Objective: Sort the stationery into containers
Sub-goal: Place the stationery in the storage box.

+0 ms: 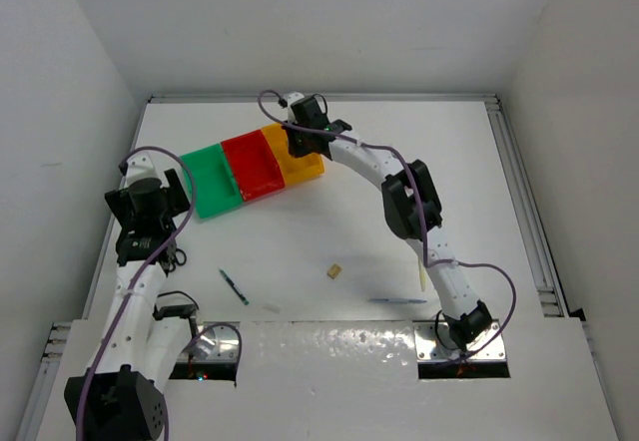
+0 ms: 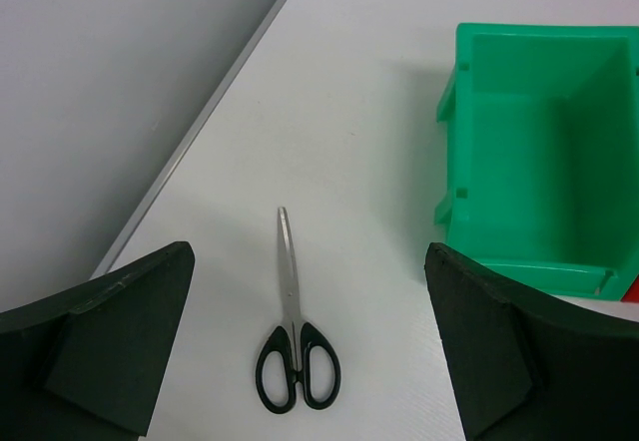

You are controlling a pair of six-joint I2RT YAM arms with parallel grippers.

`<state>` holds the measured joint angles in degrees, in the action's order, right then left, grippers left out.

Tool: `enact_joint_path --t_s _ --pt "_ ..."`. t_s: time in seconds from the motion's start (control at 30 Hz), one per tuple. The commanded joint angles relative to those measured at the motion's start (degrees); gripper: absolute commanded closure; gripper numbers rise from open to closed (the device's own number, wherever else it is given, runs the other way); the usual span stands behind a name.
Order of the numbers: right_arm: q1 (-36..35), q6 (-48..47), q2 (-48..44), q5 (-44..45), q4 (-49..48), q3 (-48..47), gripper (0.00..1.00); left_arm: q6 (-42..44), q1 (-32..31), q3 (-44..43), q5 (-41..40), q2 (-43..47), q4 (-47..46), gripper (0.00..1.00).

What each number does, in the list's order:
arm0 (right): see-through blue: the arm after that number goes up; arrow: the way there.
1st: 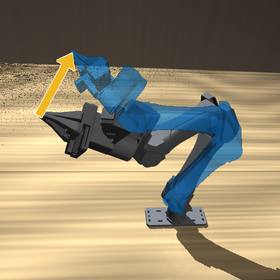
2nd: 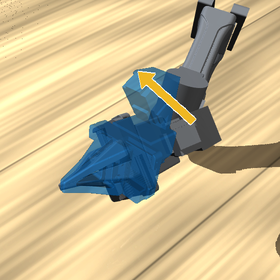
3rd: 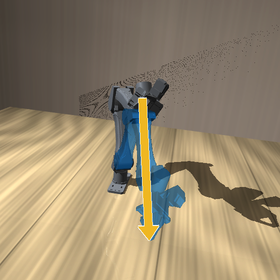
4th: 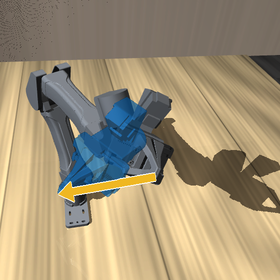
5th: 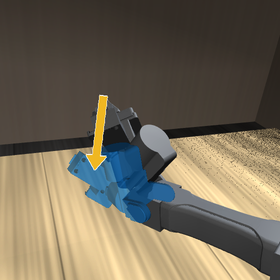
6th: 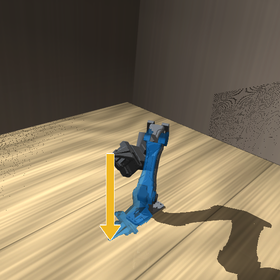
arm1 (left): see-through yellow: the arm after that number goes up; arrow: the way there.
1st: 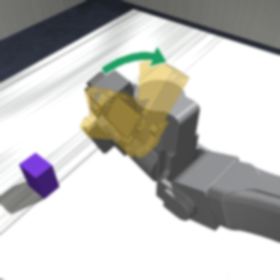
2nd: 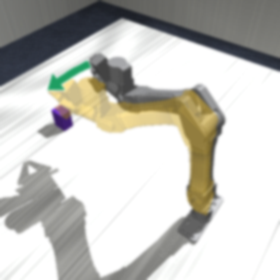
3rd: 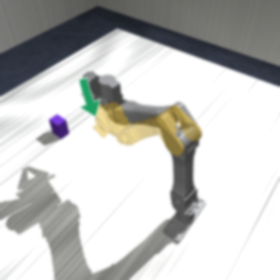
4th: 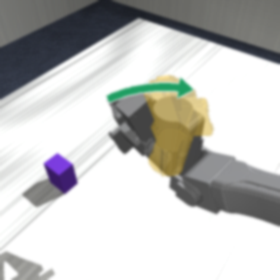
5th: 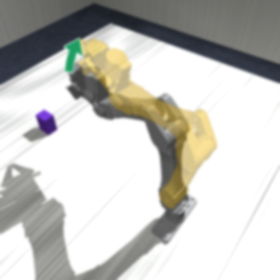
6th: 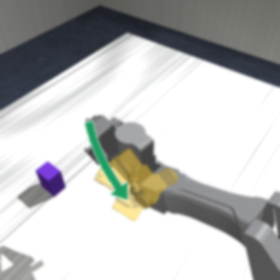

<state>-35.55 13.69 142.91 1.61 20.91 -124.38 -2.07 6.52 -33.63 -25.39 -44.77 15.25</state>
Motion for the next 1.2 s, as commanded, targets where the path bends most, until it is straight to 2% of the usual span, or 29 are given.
enact_joint_path --t_s 0.0,0.17,0.4,0.5,0.6,0.63,0.7,0.83,0.97,1.03,1.17 --pt "-0.22 -0.07 -1.42 3.04 -2.46 -0.34 1.00 -1.01 0.42 0.76 0.07 0.56 -2.59 0.01" --pt "-0.48 0.63 0.70 5.69 -2.36 -0.16 1.00 -1.10 0.42 1.28 0.07 0.74 -3.03 0.01" --pt "-0.75 2.30 1.58 5.51 -3.76 -0.87 0.88 -1.80 0.33 1.55 0.34 0.92 -3.64 0.01" --pt "-0.84 1.69 0.97 4.90 -4.91 0.44 0.79 -1.28 0.51 1.63 -0.01 0.74 -4.43 0.01" --pt "-1.01 1.16 0.79 4.28 -5.26 0.89 0.75 -0.14 0.42 1.64 -0.54 0.74 -5.58 0.01" --pt "-1.10 1.07 0.70 4.28 -5.26 0.89 0.66 0.22 0.42 1.72 -0.71 0.65 -5.93 0.01" --pt "-1.36 0.99 0.26 3.32 -5.79 1.24 0.57 0.48 0.42 1.46 -0.80 0.65 -6.10 0.01" --pt "-1.54 0.55 -1.40 2.44 -7.46 1.59 0.54 0.57 0.42 1.46 -0.80 0.74 -6.19 0.01" --pt "-2.59 -0.86 -7.10 2.52 -7.11 1.59 0.51 0.31 0.42 1.20 -0.37 0.56 -6.37 0.01" --pt "-3.21 -1.82 -11.05 2.87 -5.18 4.04 0.45 0.31 0.42 0.93 -0.19 0.74 -6.46 0.01" --pt "-4.52 -1.83 -26.25 5.59 -2.37 19.92 0.38 0.05 0.42 0.67 -0.19 0.83 -6.81 0.01"
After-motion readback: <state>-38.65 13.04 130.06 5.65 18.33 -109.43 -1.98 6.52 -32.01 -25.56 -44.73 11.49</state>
